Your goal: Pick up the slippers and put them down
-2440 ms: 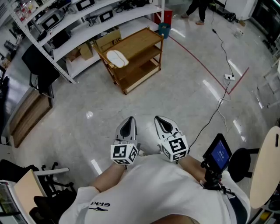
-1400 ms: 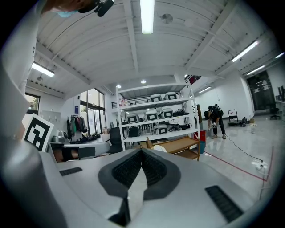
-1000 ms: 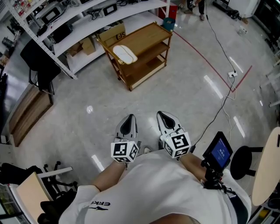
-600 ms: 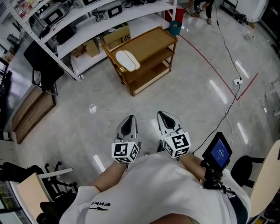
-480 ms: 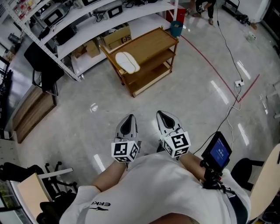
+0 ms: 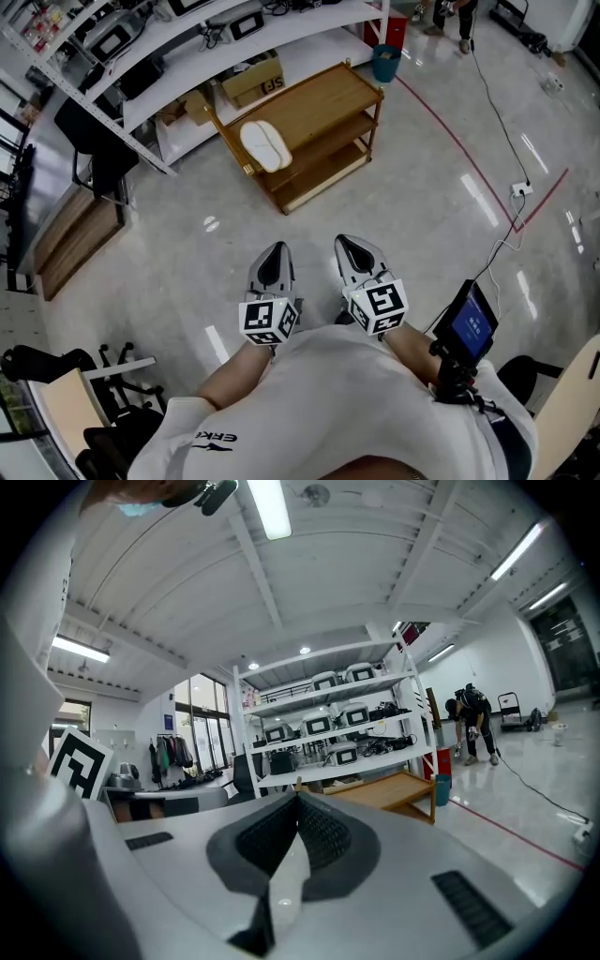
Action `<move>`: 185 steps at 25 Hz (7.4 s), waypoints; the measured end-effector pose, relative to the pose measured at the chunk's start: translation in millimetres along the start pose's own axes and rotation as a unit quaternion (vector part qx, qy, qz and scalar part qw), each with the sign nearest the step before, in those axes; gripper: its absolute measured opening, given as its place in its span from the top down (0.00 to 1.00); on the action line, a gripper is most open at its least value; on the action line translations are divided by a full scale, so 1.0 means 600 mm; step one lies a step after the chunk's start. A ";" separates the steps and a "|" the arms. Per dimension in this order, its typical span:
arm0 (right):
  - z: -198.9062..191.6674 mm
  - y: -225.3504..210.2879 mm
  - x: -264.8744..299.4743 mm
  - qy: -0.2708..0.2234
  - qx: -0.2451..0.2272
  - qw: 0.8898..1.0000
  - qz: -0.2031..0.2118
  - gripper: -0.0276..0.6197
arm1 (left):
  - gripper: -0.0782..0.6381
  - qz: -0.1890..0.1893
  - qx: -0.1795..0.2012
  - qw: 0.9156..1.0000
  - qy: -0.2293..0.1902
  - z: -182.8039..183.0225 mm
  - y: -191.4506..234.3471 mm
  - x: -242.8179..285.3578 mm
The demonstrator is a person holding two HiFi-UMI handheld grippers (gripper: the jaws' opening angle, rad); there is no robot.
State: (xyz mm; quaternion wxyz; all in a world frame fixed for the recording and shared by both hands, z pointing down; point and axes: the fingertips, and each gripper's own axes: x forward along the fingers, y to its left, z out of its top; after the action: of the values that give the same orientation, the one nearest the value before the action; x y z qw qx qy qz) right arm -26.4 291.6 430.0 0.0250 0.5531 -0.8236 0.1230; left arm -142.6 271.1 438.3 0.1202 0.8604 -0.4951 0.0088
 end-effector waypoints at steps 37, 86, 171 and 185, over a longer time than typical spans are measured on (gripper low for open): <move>-0.009 -0.115 0.408 0.082 0.033 0.996 -0.005 0.95 | 0.89 0.014 -0.020 0.999 0.037 0.025 0.250 0.310; -0.343 -0.216 0.741 0.286 0.326 0.901 0.000 0.55 | 0.88 0.082 0.001 0.975 0.205 -0.088 0.426 0.466; 0.146 -0.167 0.596 -0.008 0.332 0.940 0.083 0.87 | 0.89 0.058 -0.019 0.998 -0.019 0.147 0.418 0.424; 0.174 -0.136 0.569 -0.022 0.326 0.941 0.094 0.87 | 0.89 0.047 -0.015 0.998 -0.029 0.173 0.405 0.410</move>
State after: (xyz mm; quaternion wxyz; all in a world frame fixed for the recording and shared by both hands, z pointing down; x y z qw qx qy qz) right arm -73.9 -70.2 403.8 -0.1864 0.4538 -0.7870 0.3742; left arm -235.5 -77.2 418.9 0.1180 0.8344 -0.5381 -0.0181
